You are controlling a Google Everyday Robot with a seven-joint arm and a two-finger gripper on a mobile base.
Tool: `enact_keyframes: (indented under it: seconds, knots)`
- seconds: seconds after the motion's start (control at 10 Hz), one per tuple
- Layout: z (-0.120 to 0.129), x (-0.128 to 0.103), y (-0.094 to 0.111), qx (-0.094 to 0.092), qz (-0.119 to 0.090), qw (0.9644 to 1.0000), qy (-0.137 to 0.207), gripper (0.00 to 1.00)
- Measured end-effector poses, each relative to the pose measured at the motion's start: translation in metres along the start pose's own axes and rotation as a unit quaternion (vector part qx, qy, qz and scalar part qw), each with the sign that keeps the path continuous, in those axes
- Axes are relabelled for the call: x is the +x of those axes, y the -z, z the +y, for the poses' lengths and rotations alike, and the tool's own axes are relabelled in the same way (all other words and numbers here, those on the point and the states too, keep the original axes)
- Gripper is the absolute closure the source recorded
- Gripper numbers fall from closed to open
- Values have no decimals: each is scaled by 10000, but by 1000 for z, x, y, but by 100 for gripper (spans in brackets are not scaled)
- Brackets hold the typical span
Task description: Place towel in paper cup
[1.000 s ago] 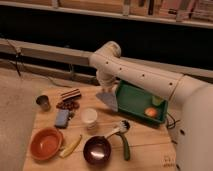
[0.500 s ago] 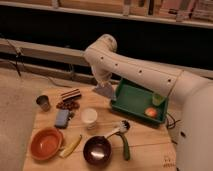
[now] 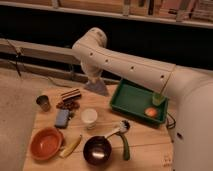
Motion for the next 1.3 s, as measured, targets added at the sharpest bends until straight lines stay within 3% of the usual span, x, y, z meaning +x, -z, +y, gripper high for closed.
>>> enact_keyframes:
  seconds: [0.4, 1.3]
  knots:
    - [-12, -27, 17, 82, -42, 9996, 278, 100]
    - [-7, -76, 45, 138, -476, 9984, 267, 100]
